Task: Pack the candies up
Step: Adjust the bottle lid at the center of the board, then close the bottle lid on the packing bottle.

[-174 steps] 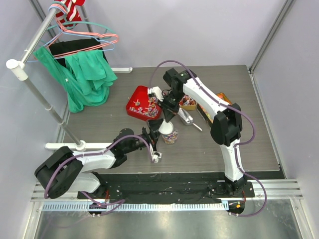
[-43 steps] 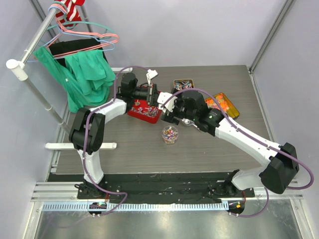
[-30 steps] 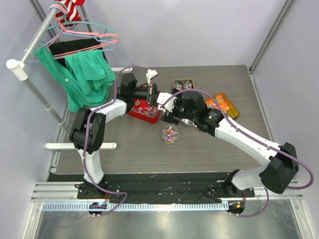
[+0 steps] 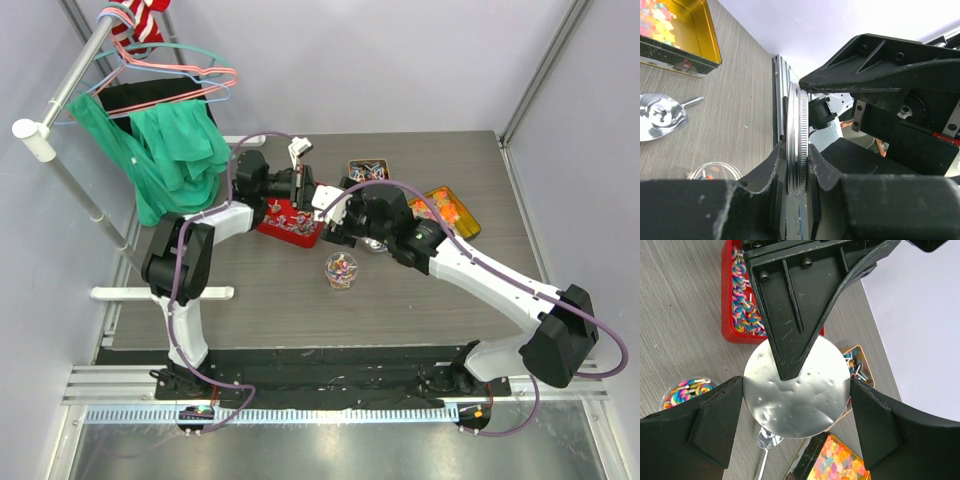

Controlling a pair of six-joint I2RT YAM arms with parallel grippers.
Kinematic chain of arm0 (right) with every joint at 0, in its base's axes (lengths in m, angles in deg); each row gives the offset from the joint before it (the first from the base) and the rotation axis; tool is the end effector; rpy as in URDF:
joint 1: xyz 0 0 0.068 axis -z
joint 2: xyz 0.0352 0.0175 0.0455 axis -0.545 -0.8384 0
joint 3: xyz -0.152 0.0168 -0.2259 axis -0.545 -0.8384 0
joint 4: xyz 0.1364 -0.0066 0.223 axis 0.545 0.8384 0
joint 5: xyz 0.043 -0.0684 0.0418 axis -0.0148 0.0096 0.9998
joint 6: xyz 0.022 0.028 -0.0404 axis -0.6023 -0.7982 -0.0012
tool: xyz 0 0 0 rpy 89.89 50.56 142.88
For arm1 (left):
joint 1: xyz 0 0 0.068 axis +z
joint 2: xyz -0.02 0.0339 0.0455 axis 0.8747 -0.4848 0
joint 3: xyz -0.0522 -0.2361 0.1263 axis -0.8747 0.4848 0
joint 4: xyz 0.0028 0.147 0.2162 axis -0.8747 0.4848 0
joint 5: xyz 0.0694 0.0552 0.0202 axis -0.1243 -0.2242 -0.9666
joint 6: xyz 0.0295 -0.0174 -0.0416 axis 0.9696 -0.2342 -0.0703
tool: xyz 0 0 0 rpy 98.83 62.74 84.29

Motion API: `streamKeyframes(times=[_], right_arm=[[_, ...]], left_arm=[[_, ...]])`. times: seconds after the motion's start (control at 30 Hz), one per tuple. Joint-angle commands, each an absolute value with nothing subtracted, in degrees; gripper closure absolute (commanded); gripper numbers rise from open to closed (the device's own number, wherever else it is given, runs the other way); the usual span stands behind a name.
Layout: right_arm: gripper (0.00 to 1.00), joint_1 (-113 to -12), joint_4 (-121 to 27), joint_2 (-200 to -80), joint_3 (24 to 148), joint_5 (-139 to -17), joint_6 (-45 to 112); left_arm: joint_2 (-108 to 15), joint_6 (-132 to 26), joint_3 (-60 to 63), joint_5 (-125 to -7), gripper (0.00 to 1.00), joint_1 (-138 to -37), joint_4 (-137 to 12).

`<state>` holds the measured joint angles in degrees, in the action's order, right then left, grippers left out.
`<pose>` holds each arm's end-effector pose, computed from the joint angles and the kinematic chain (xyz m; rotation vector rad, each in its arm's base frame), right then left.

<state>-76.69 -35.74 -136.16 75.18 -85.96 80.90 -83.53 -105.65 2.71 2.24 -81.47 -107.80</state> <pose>0.2273 0.2170 0.3311 -1.3359 1.4802 0.0367 0.3865 -0.1812 0.2523 0.6667 1.8810 -2.0017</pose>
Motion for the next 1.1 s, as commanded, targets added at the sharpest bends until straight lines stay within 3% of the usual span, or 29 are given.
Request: streamKeyframes(times=[0.0, 0.17, 0.27, 0.37, 0.4, 0.53, 0.63, 0.77, 0.83, 1.07], right_arm=[[0.37, -77.0, -35.0, -134.3, 75.6, -88.4, 80.6], [0.37, -76.4, -35.0, -134.2, 75.5, -88.2, 79.6], [0.37, -76.2, -35.0, -134.3, 75.5, -88.1, 79.4], [0.37, -76.1, -35.0, -134.6, 75.9, -87.7, 78.9], [0.37, -76.2, -35.0, -134.6, 75.9, -87.7, 78.9], [0.37, -75.7, -34.6, -134.6, 76.5, -88.2, 78.6], [0.37, -73.6, -34.4, -134.3, 76.8, -87.1, 76.8], [0.37, -69.2, -33.6, -134.3, 78.1, -80.8, 71.6], [0.37, -65.0, -32.3, -134.8, 78.5, -77.1, 69.1], [0.37, -62.6, -28.3, -135.9, 78.2, -72.4, 67.5]], left_arm=[[-79.9, -104.7, 1.8, 0.8, 0.84, -77.2, -110.3], [-76.4, -97.6, 0.6, -0.5, 0.8, -74.3, -100.5], [-73.9, -90.5, -0.1, -2.7, 0.71, -72.7, -92.4], [-72.5, -86.7, -0.5, -4.1, 0.55, -72.0, -86.7], [-72.2, -85.8, -0.5, -4.2, 0.34, -72.1, -86.2], [-69.9, -76.5, -0.3, -6.7, 0.0, -71.6, -78.1], [-65.1, -58.6, 1.3, -17.8, 0.0, -72.5, -63.2], [-59.8, -49.8, 8.9, -31.8, 0.0, -73.5, -62.7], [-54.9, -48.9, 20.4, -37.6, 0.0, -75.3, -72.1], [-48.2, -41.6, 39.7, -55.3, 0.0, -87.1, -91.9]])
